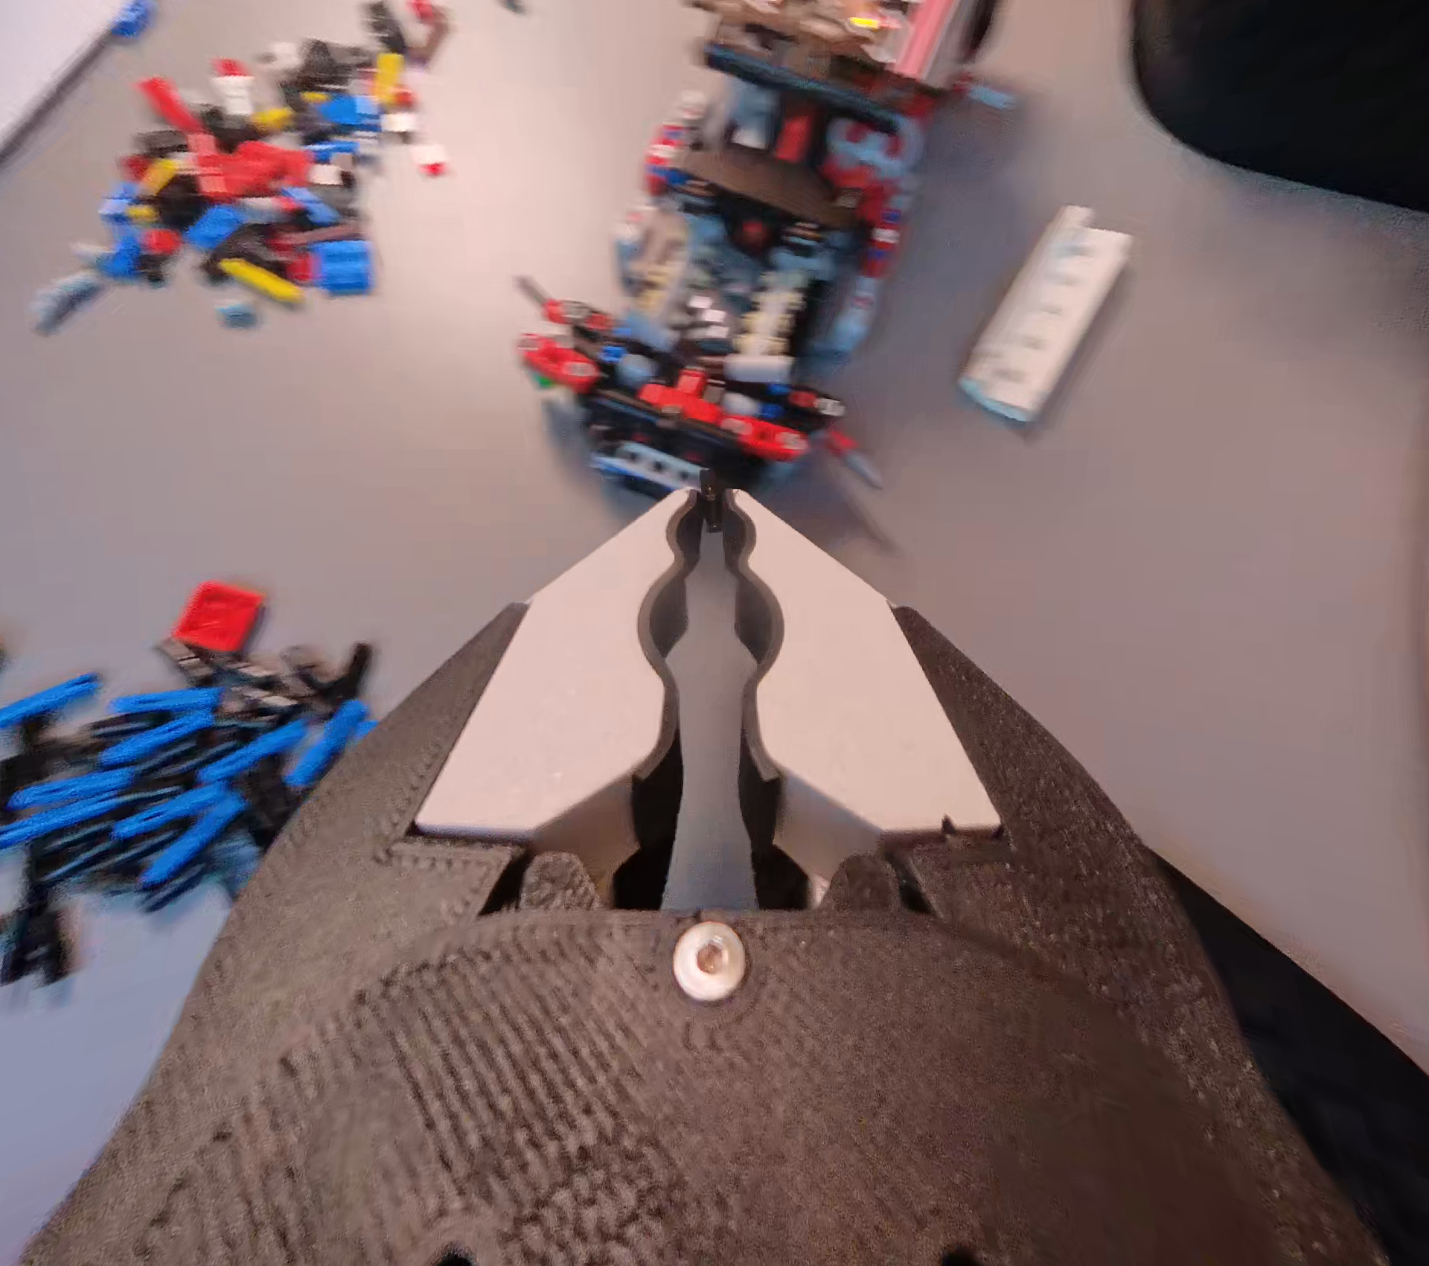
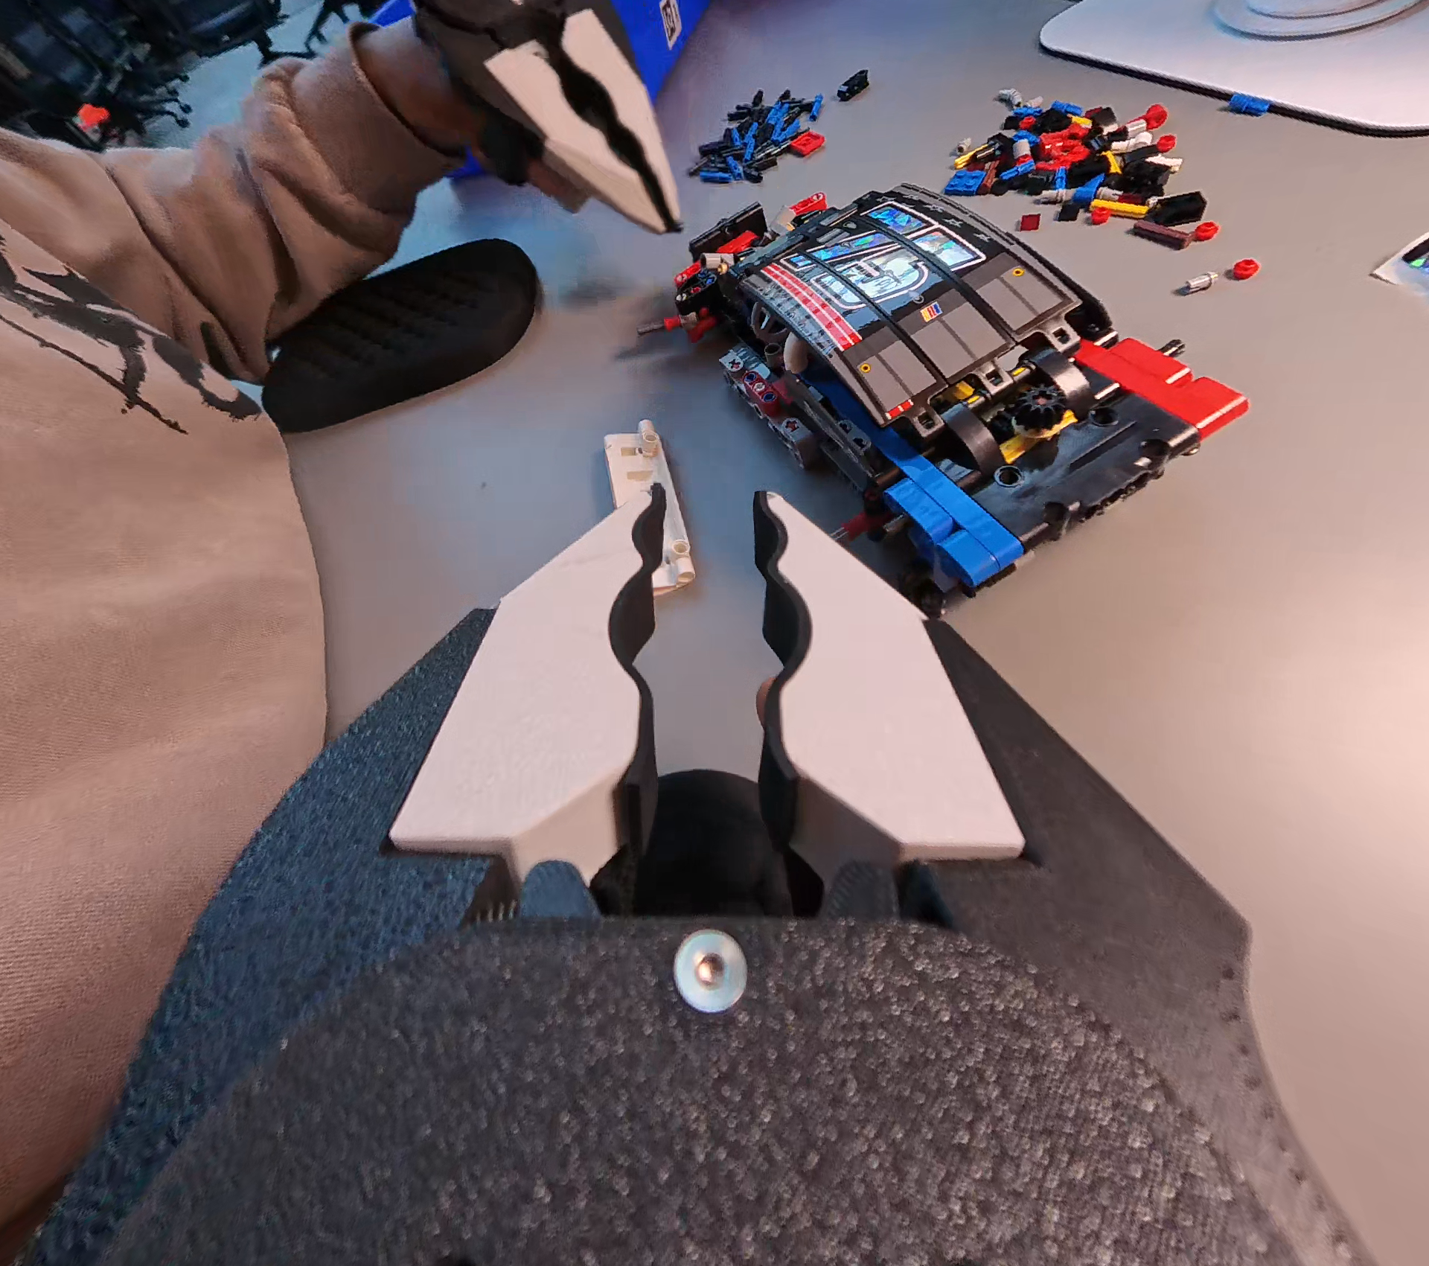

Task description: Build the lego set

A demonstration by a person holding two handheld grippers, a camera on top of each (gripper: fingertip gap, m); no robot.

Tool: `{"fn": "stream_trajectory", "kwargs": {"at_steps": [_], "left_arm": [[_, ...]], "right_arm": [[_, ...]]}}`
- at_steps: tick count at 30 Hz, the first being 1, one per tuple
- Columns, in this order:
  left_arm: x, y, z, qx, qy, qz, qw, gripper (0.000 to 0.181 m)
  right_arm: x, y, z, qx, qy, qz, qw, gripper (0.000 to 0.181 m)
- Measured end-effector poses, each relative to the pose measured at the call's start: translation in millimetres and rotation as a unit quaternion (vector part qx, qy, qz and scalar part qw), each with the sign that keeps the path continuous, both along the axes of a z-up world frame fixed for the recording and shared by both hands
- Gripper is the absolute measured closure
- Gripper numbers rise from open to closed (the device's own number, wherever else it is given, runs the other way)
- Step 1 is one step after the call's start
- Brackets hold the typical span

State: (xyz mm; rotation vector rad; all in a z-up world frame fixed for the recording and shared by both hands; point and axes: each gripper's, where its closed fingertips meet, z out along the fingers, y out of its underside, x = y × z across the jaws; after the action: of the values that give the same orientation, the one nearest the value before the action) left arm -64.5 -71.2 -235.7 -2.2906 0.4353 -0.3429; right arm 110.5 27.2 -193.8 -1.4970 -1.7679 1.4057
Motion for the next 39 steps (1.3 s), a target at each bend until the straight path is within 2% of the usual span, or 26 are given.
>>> {"fn": "stream_trajectory", "kwargs": {"at_steps": [1,3,6,9,12,14,17,20,22,23,31,39], "left_arm": [[18.8,-11.6,-1.6,-0.006,-0.007,-0.028,1.000,0.179],[42.1,-28.4,-18.3,-0.030,0.011,-0.052,0.998,0.178],[52.6,-36.3,-33.9,-0.035,0.035,-0.051,0.997,0.178],[47.5,-37.9,-30.6,-0.032,0.041,-0.048,0.997,0.172],[11.6,-28.3,2.8,0.014,0.033,0.006,0.999,0.166],[-36.7,-20.1,19.5,0.022,0.090,0.060,0.994,0.167],[-93.2,-14.4,0.8,-0.070,0.169,0.095,0.978,0.163],[-105.7,-7.1,-24.9,-0.135,0.193,0.097,0.967,0.159],[-108.5,-2.3,-34.0,-0.145,0.209,0.099,0.962,0.157],[-108.3,0.8,-35.0,-0.142,0.204,0.104,0.963,0.162],[-117.5,1.4,-31.0,-0.143,0.186,0.142,0.962,0.161],[-117.5,7.1,-36.7,-0.152,0.125,0.158,0.968,0.166]], "right_arm": [[2.2,0.7,0.0,0.003,0.002,-0.001,1.000,0.160],[3.8,3.9,-2.0,0.005,-0.001,-0.008,1.000,0.160],[-1.1,5.0,-0.9,-0.001,0.004,-0.013,1.000,0.161],[-6.8,5.1,4.2,0.019,0.012,-0.014,1.000,0.160],[-8.4,9.0,11.3,0.048,0.018,-0.015,0.999,0.159],[-9.4,11.1,17.3,0.049,0.029,-0.018,0.998,0.160],[-14.5,11.5,22.3,0.031,0.044,-0.021,0.998,0.160],[-18.5,6.3,23.9,0.021,0.057,-0.020,0.998,0.160],[-16.9,3.6,22.4,0.026,0.061,-0.018,0.998,0.160],[-15.5,4.1,20.9,0.029,0.062,-0.020,0.997,0.160],[-9.7,13.4,16.1,0.002,0.060,-0.034,0.998,0.161],[-12.2,13.4,10.7,-0.006,0.060,-0.034,0.998,0.161]]}}
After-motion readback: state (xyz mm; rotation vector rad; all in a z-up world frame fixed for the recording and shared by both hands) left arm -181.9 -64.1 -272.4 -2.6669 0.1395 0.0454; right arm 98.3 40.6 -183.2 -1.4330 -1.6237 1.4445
